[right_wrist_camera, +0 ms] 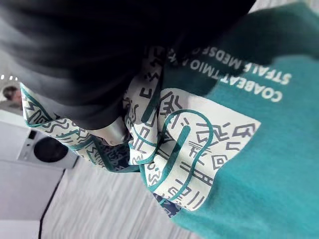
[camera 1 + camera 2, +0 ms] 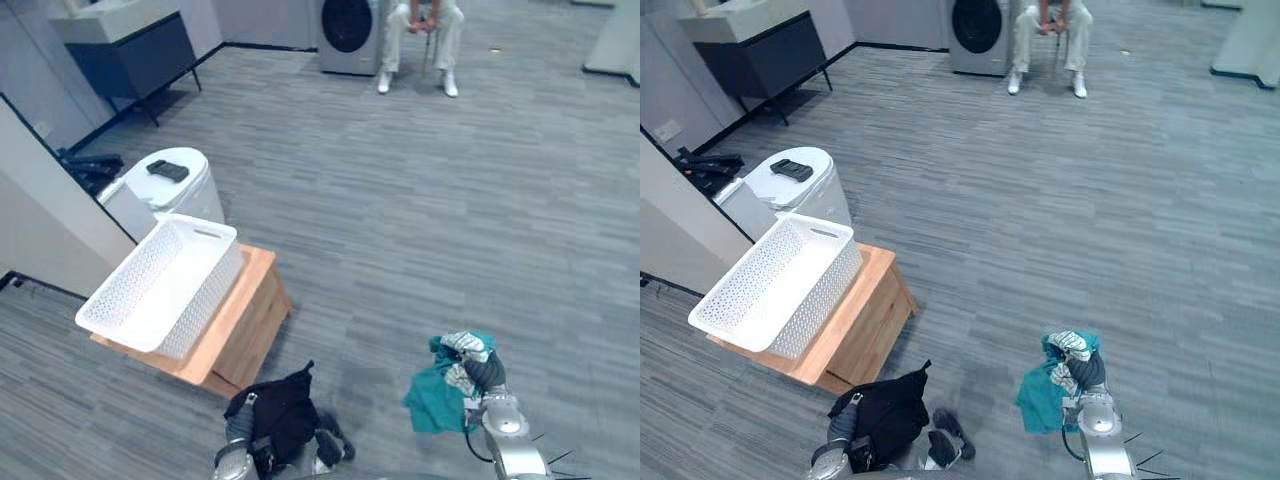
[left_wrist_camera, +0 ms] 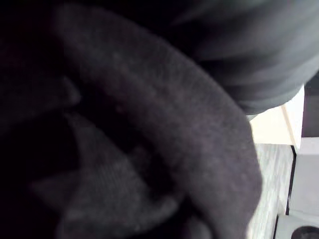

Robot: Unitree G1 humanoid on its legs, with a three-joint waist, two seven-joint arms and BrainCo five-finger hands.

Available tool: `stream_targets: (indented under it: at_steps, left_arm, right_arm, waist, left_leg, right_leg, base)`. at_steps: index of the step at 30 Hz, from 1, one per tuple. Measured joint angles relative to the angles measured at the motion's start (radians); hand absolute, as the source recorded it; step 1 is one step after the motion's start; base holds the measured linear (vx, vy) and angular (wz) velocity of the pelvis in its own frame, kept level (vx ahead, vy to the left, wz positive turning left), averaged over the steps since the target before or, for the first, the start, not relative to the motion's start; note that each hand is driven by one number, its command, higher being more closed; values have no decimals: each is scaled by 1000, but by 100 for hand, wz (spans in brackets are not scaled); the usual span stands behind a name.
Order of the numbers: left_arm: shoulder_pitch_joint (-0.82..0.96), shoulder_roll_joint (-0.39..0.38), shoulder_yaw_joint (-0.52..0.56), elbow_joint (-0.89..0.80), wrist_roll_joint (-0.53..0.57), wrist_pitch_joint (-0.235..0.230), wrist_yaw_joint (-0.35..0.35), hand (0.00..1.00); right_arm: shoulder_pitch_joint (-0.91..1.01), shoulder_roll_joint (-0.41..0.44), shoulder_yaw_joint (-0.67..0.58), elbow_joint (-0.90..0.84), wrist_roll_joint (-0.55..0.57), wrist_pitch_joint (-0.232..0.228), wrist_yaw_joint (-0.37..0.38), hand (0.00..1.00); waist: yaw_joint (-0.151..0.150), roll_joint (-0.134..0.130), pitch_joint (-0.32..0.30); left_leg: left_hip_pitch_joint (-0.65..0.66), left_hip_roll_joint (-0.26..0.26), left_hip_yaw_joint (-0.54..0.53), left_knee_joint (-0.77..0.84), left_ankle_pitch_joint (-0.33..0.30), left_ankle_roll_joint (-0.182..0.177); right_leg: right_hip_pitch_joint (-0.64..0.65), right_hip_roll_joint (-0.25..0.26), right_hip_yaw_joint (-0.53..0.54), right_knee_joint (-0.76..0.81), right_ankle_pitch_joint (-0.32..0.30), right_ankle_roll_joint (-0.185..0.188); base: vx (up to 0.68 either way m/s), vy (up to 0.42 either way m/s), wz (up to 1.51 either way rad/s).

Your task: Tidy the bed and pick cloth on bed and put in laundry

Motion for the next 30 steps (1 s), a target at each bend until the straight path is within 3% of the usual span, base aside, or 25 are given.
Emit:
stream_targets:
  at_steps: [1, 2, 4, 6, 8, 9, 10, 12, 13, 14, 15, 16, 17, 19, 22, 23, 26, 27, 30]
  left_arm:
    - [-9, 11, -1, -1, 0, 1, 0, 100]
    - [-31, 36, -15, 0, 0, 8, 3, 100]
    - [-34, 34, -22, -2, 0, 8, 4, 100]
    - [-44, 41, -48, -11, 6, 5, 8, 100]
    - [-75, 60, -76, -9, 22, 1, 8, 100]
    - [-93, 69, -92, -7, 38, -2, 7, 100]
    - [-101, 72, -99, 4, 52, -2, 7, 100]
    - [-107, 77, -97, 24, 78, -2, 7, 100]
    - [-102, 92, -97, 33, 90, -1, 7, 100]
    - [-97, 98, -95, 33, 99, -1, 6, 100]
    - [-79, 109, -88, 24, 112, -2, 6, 100]
    - [-68, 97, -79, 21, 118, -1, 6, 100]
    - [-59, 86, -79, 17, 118, 0, 5, 100]
    - [-36, 14, -83, -16, 117, -1, 1, 100]
    - [-14, -20, -82, -33, 116, -1, 0, 100]
    - [-16, -20, -83, -35, 117, -1, -1, 100]
    - [-30, -2, -87, -48, 117, -4, -1, 100]
    - [-45, 17, -92, -44, 117, -4, -1, 100]
    - [-43, 56, -98, -31, 117, -4, -3, 100]
  right_arm:
    - [0, 15, 1, 2, -2, 0, 3, 100]
    - [-6, 40, 23, 17, -11, 0, 22, 100]
    - [-6, 46, 38, 22, -12, 0, 27, 100]
    - [2, 46, 59, 16, -11, -5, 36, 100]
    - [19, 48, 60, -9, -9, -6, 36, 100]
    - [24, 49, 58, -12, -8, -6, 36, 100]
    - [35, 49, 54, -12, -7, -6, 36, 100]
    - [51, 51, 52, -12, 0, -5, 36, 100]
    - [69, 64, 53, -24, 0, -4, 36, 100]
    - [85, 70, 54, -41, 1, -4, 36, 100]
    - [129, 86, 65, -93, 1, -4, 36, 100]
    - [153, 84, 78, -149, 1, -4, 36, 100]
    - [164, 82, 82, -177, 2, -4, 35, 100]
    - [174, 51, 81, -316, 9, -6, 32, 100]
    - [161, 55, 102, -388, 13, -32, 32, 100]
    - [157, 58, 102, -400, 12, -39, 33, 100]
    - [119, 63, 77, -401, 11, -48, 33, 100]
    - [112, 68, 62, -388, 11, -48, 33, 100]
    - [105, 64, 46, -357, 9, -42, 33, 100]
  waist:
    - [-1, -18, 5]
    - [-18, -40, 18]
    - [-29, -21, 30]
    - [-50, 8, 40]
    - [-54, 11, 42]
    - [-58, 2, 41]
    - [-60, 2, 44]
    - [-66, -9, 49]
    - [-65, -12, 51]
    - [-68, -24, 51]
    - [-71, -61, 39]
    - [-80, -63, 43]
    - [-80, -45, 40]
    - [-91, 36, 43]
    - [-84, 52, 38]
    - [-76, 51, 37]
    - [-75, 51, 27]
    - [-78, 30, 32]
    - [-75, 9, 23]
  left_leg:
    - [13, -20, -33, -4, -2, 9]
    - [71, -61, -133, -19, -8, 10]
    - [122, -66, -208, -29, -8, 8]
    - [172, -69, -345, -40, -8, -7]
    - [181, -79, -474, -47, -11, -28]
    - [188, -88, -541, -60, -7, -42]
    - [204, -94, -628, -71, -8, -59]
    - [219, -93, -721, -64, -24, -86]
    - [217, -96, -778, -27, -66, -102]
    - [220, -96, -792, -9, -82, -110]
    - [219, -96, -799, 34, -123, -137]
    - [212, -52, -796, 106, -168, -173]
    - [204, -16, -787, 131, -179, -181]
    - [66, 99, -703, 401, -181, -206]
    - [24, 207, -489, 504, -138, -226]
    - [32, 209, -465, 474, -142, -225]
    - [100, 141, -471, 206, -123, -237]
    - [113, 123, -472, 145, -105, -230]
    - [172, 92, -461, 50, -69, -228]
  right_leg:
    - [-41, -21, 29, 106, 20, 26]
    - [-110, -61, 66, 325, -1, -9]
    - [-126, -67, 64, 344, -22, -47]
    - [-172, -53, 88, 225, -55, -93]
    - [-215, -4, 214, -25, -58, -90]
    - [-227, 27, 329, -200, -46, -79]
    - [-229, 53, 447, -354, -6, -66]
    - [-219, 78, 560, -468, 58, -61]
    - [-217, 82, 604, -492, 87, -57]
    - [-212, 81, 611, -482, 90, -61]
    - [-191, 67, 600, -458, 84, -77]
    - [-167, 68, 531, -414, 121, -55]
    - [-154, 83, 496, -415, 114, -67]
    - [-72, 120, 353, -481, 118, -106]
    - [11, 137, 288, -537, 145, -150]
    - [18, 137, 286, -547, 147, -154]
    - [-2, 131, 290, -567, 154, -150]
    - [-3, 119, 289, -589, 164, -142]
    - [23, 102, 299, -616, 178, -146]
  base:
    - [507, 101, 184]
    - [511, 51, 179]
    - [425, 11, 168]
    - [315, -110, 196]
    - [358, -244, 194]
    - [304, -312, 198]
    - [236, -288, 189]
    - [209, -351, 174]
    - [198, -402, 161]
    - [229, -467, 163]
    - [277, -526, 179]
    - [252, -519, 173]
    - [191, -426, 149]
    - [175, -287, 131]
    - [236, -239, 69]
    - [185, -80, 8]
    - [130, -13, 12]
    - [117, -5, 24]
    - [92, 39, 3]
